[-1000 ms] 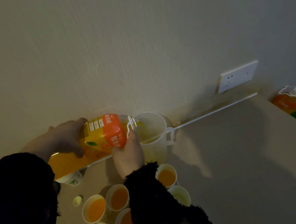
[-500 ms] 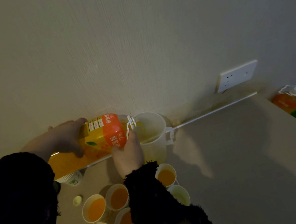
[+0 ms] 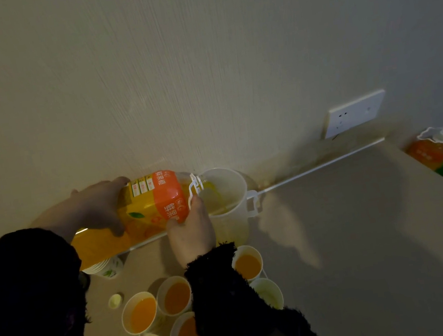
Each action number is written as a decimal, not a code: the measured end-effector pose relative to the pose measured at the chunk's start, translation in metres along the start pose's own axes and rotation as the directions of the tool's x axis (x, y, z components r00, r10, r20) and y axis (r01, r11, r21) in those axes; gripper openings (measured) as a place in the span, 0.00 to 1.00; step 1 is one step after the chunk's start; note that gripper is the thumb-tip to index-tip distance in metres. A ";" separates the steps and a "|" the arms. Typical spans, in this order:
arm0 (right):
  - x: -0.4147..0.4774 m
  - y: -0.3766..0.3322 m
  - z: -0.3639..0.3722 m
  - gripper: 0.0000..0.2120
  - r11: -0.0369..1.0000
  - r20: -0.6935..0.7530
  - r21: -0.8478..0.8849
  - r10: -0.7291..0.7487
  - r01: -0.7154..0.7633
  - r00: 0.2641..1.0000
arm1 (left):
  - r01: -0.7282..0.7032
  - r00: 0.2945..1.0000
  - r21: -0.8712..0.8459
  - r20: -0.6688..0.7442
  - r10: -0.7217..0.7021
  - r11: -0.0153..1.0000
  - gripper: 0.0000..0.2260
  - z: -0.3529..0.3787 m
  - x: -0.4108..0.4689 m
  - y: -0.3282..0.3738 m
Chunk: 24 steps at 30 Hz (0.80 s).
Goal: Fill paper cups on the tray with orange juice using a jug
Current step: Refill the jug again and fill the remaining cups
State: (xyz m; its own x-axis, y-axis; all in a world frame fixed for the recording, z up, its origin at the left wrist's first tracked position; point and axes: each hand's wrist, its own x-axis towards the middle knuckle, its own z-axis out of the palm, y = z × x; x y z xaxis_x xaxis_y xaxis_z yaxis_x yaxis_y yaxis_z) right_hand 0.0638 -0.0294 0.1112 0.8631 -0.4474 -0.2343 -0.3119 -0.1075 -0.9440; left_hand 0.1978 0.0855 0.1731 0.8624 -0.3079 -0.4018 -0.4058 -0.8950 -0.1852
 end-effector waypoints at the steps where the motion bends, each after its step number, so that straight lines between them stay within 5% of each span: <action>1: 0.000 0.000 -0.001 0.21 1.000 0.006 -0.003 0.004 -0.004 1.000 | -0.001 1.000 -0.002 0.001 0.001 1.000 0.48 0.000 0.000 0.000; 24: -0.003 0.003 0.000 0.27 0.997 0.026 -0.080 0.006 -0.004 1.000 | -0.012 1.000 -0.033 0.001 0.012 0.999 0.50 0.005 0.005 -0.005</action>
State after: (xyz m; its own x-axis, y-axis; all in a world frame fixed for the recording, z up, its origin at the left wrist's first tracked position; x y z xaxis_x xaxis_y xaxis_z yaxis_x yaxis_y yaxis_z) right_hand 0.0600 -0.0279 0.1086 0.8709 -0.4253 -0.2462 -0.3464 -0.1758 -0.9215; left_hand 0.2026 0.0899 0.1676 0.8573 -0.3183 -0.4046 -0.4059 -0.9013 -0.1511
